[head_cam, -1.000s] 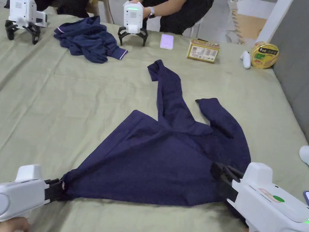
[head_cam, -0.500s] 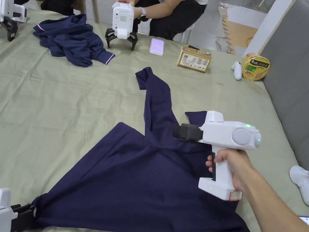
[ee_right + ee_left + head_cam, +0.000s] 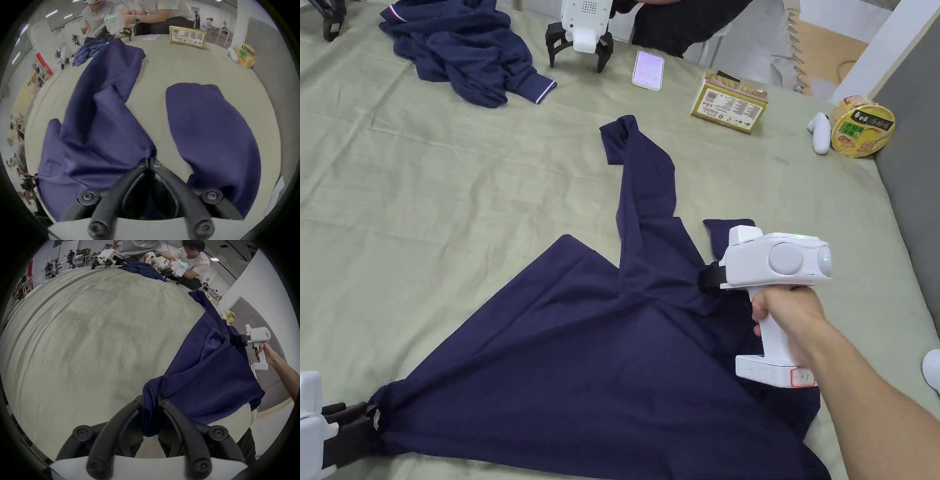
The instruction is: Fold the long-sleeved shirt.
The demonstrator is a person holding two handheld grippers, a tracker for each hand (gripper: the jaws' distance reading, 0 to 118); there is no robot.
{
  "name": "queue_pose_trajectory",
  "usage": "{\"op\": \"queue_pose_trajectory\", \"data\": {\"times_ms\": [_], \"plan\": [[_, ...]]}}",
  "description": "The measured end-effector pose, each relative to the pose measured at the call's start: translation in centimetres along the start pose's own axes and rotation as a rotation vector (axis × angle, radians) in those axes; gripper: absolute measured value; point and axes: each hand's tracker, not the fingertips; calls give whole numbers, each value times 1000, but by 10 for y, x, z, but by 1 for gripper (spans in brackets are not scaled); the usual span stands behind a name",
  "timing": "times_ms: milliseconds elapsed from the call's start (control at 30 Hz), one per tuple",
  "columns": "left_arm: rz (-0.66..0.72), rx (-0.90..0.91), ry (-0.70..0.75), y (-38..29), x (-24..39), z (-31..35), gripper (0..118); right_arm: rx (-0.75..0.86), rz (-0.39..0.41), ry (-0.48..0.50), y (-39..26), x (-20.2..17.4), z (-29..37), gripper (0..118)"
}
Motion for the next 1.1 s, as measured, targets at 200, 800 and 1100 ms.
{"op": "queue_pose_trajectory", "data": {"times_ms": [200, 800, 1100], "plan": [[35, 10, -15, -3, 6, 4, 20, 119, -43, 30, -23, -3, 27, 0], [-198, 616, -71, 79, 99, 190, 13, 818, 95, 47, -61, -58, 364, 0], [-320, 870, -125, 185, 162, 305, 13, 1060, 159, -83, -44, -84, 516, 0]]}}
